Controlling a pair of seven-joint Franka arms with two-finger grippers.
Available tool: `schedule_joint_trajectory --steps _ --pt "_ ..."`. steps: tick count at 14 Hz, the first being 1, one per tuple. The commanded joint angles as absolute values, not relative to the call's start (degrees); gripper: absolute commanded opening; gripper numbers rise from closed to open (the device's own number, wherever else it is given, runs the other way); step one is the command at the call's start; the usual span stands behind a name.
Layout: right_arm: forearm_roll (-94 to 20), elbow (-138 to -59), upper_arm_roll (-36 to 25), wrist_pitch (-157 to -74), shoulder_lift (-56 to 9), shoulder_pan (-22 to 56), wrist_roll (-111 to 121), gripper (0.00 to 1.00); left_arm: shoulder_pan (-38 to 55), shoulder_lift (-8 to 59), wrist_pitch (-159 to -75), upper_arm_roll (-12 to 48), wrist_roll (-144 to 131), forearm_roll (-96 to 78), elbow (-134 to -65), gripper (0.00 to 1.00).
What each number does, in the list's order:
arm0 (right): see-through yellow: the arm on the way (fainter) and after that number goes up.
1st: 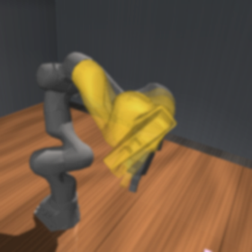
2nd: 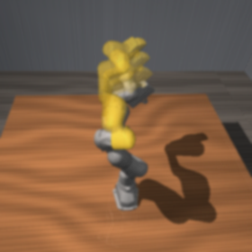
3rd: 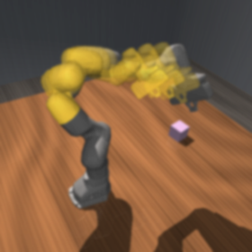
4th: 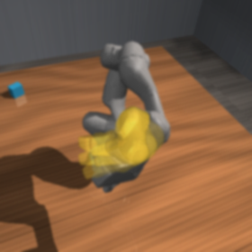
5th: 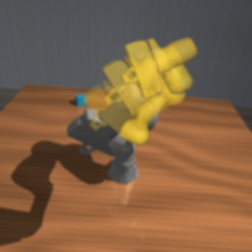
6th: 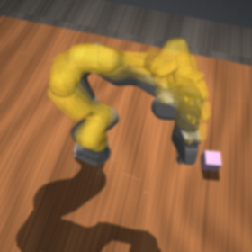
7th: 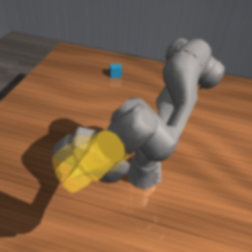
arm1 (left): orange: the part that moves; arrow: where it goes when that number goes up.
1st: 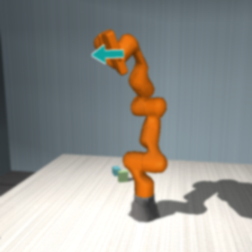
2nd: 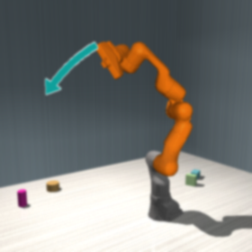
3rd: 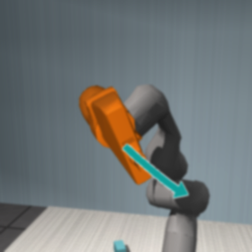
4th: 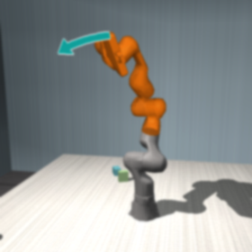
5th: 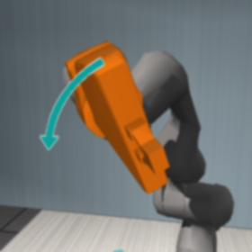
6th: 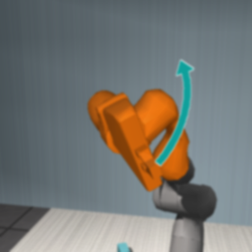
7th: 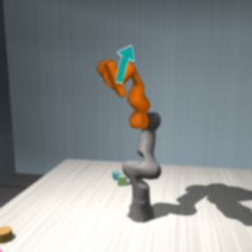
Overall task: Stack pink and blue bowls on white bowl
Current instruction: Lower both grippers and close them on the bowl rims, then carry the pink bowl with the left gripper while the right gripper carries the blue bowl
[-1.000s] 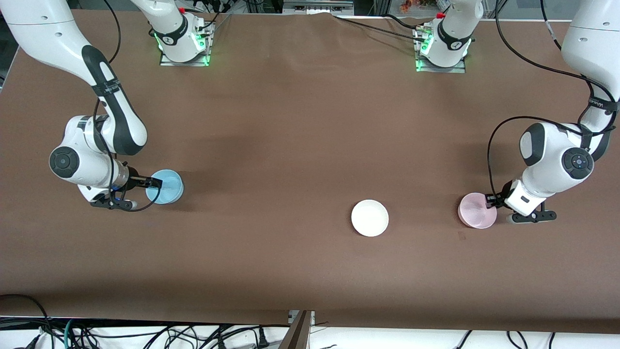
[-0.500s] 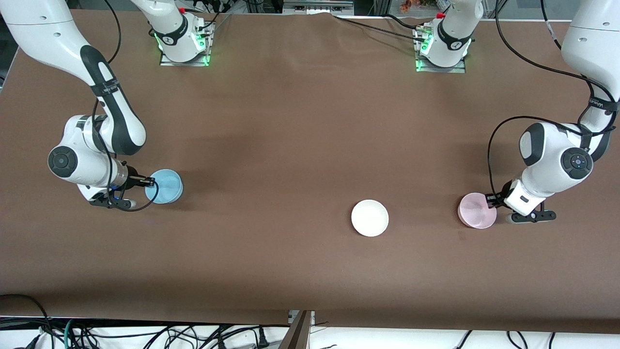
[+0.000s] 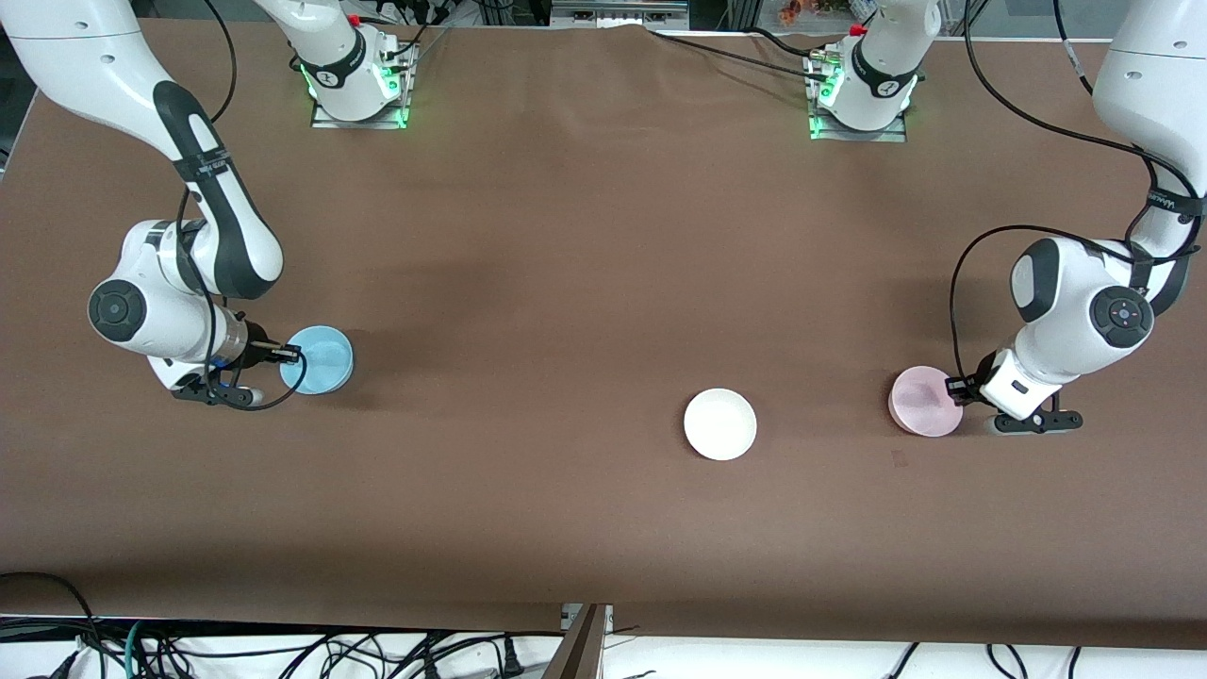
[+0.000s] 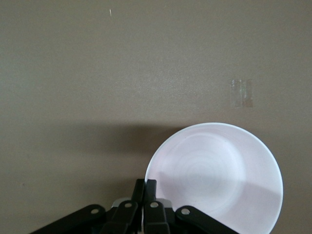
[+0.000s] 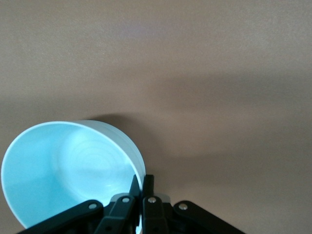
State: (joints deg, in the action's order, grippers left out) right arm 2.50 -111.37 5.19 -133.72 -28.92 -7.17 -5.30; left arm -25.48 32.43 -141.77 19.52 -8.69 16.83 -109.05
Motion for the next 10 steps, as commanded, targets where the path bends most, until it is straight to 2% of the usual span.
schedule_joint_trajectory --steps 1,6,10 --pt "1.0 -108.6 6.5 -129.6 -28.1 -7.6 -4.9 0.0 -25.3 31.0 -141.2 22.3 -14.7 18.5 -108.6 0.0" --pt "0.6 -101.4 10.5 -119.1 -28.0 -7.6 -4.6 0.0 -25.3 29.4 -138.1 29.4 -27.7 18.5 -107.8 0.0" --pt "0.5 -99.5 14.6 -117.5 -28.0 -7.3 -5.2 0.0 -25.2 29.4 -129.8 37.2 -41.9 18.5 -103.0 0.0"
